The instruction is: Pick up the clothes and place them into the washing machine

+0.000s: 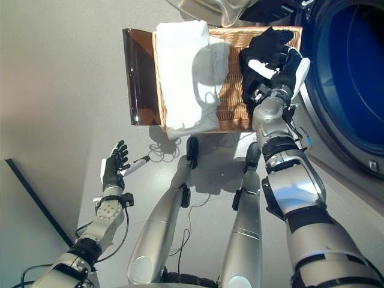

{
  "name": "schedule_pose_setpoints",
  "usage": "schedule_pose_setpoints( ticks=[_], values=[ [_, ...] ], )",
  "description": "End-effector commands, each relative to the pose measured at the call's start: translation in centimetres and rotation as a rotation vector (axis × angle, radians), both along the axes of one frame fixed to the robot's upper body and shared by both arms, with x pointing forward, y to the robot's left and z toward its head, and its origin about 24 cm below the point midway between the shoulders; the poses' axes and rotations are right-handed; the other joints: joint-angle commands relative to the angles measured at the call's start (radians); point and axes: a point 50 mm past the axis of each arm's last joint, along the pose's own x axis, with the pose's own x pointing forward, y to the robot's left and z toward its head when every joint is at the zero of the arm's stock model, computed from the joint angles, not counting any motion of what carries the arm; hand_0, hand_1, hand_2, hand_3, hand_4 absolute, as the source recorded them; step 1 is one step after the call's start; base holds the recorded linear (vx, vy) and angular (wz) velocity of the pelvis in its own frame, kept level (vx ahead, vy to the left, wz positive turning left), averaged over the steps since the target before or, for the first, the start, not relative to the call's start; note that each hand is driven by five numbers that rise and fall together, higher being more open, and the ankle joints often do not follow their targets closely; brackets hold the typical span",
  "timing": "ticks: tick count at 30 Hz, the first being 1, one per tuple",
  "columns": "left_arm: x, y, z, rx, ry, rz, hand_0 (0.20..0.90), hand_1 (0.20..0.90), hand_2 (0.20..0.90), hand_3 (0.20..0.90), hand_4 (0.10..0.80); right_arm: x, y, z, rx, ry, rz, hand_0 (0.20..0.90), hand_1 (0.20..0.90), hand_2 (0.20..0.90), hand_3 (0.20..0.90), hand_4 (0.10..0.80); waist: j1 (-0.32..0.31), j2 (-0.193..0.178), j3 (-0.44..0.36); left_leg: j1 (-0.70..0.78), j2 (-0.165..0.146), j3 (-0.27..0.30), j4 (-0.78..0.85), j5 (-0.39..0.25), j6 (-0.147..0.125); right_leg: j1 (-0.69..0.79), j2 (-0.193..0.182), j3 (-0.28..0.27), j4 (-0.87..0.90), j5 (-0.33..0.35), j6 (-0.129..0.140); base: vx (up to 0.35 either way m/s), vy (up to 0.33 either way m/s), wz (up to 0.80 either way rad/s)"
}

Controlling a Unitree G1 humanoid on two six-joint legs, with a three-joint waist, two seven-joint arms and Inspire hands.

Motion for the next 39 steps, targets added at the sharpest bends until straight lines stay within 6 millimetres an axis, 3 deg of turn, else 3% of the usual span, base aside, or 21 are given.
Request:
schedule_pose_setpoints(
  ticks=[1, 10, 11, 12, 13, 39],
  values=[
    [-0.1, 1.7, 1.6, 0.019, -0.095, 0.053, 0.900, 0.900, 0.900, 0.900, 0.800, 0.5, 1.5, 3.5, -0.093, -0.063, 0.056, 0.900, 0.900, 0.900, 0.900, 0.800, 0.039, 0.085, -0.010, -0.044, 0.004, 0.045, -0.011, -0.003, -0.054, -0.010, 0.014, 0.040, 0.103, -0.102, -0.019, 0.000, 0.000, 0.00],
    [-0.1, 2.0, 1.6, 0.014, -0.096, 0.065, 0.900, 0.900, 0.900, 0.900, 0.800, 0.6, 2.2, 3.3, -0.144, -0.047, 0.070, 0.900, 0.900, 0.900, 0.900, 0.800, 0.039, 0.082, -0.010, -0.040, 0.003, 0.046, -0.010, -0.002, -0.053, -0.006, 0.013, 0.040, 0.106, -0.100, -0.018, 0.000, 0.000, 0.00],
    [-0.2, 2.0, 1.6, 0.016, -0.093, 0.065, 0.900, 0.900, 0.900, 0.900, 0.800, 0.6, 2.3, 3.1, -0.148, -0.046, 0.075, 0.625, 0.625, 0.625, 0.625, 0.604, 0.036, 0.081, -0.010, -0.036, 0.001, 0.046, -0.009, -0.005, -0.053, -0.002, 0.011, 0.040, 0.108, -0.104, -0.018, 0.000, 0.000, 0.00],
    [-0.2, 2.0, 1.5, 0.015, -0.090, 0.064, 0.900, 0.900, 0.900, 0.900, 0.800, 0.6, 2.3, 3.0, -0.153, -0.040, 0.073, 0.455, 0.455, 0.455, 0.455, 0.482, 0.036, 0.081, -0.010, -0.035, 0.001, 0.046, -0.009, -0.005, -0.052, -0.001, 0.012, 0.041, 0.108, -0.104, -0.018, 0.000, 0.000, 0.00],
    [-0.3, 2.0, 1.5, 0.015, -0.090, 0.065, 0.900, 0.900, 0.900, 0.900, 0.800, 0.6, 2.3, 2.9, -0.167, -0.034, 0.072, 0.200, 0.200, 0.200, 0.200, 0.300, 0.036, 0.080, -0.010, -0.033, 0.002, 0.048, -0.011, -0.005, -0.052, 0.001, 0.012, 0.041, 0.106, -0.103, -0.018, 0.000, 0.000, 0.00],
    [-0.6, 2.1, 0.8, 0.005, -0.066, 0.075, 0.900, 0.900, 0.900, 0.900, 0.800, 0.5, 2.4, 1.3, -0.181, 0.009, 0.034, 0.200, 0.200, 0.200, 0.200, 0.300, 0.032, 0.064, -0.010, 0.036, 0.006, 0.060, -0.013, -0.017, -0.046, 0.085, 0.014, 0.044, 0.065, -0.089, -0.013, 0.000, 0.000, 0.00]
  ],
)
